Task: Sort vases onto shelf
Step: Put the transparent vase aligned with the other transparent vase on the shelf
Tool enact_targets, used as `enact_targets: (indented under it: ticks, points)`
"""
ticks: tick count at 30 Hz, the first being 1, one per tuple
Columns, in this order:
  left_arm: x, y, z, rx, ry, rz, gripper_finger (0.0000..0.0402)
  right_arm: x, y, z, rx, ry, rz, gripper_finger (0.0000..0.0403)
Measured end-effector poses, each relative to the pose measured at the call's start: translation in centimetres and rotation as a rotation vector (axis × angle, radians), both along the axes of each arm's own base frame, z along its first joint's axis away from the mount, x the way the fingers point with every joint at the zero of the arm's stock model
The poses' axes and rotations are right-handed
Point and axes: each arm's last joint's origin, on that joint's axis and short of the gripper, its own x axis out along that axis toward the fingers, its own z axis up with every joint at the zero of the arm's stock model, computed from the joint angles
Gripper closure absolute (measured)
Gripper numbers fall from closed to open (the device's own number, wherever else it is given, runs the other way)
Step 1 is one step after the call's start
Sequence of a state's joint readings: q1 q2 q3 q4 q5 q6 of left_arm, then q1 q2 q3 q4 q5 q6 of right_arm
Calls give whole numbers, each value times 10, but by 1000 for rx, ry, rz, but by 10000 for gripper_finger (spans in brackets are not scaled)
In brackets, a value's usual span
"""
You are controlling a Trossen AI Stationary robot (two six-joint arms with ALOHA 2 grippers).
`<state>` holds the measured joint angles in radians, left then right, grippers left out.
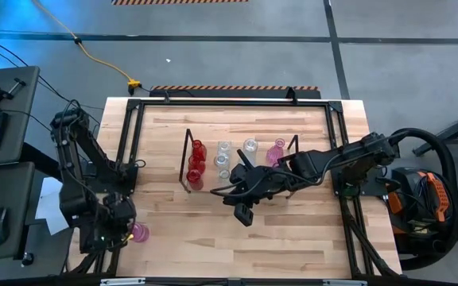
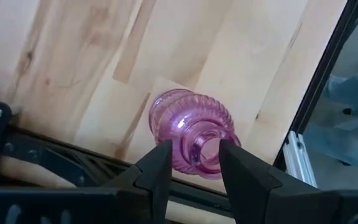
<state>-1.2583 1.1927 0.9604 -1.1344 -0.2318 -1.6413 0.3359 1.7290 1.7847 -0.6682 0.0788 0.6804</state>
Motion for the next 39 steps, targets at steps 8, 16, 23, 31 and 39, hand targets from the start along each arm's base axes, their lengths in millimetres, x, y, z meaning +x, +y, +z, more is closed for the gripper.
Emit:
enact_targets:
  ticks: [8,16,23,31,39]
  points:
    - [-1,0,-13,-7,46,-20,277,0,0,0,2,1,-2,373]
    - [-1,0,-13,-9,57,-49,306,0,0,0,1,0,-1,373]
    - [-2,0,-13,-8,58,-48,382,0,-1,0,-5,-1,1,373]
    - [2,2,-13,-9,60,-29,377,0,-1,0,-7,-2,2,373]
    - [20,3,-13,-31,22,-60,380,-1,-1,-2,-6,23,-4,373]
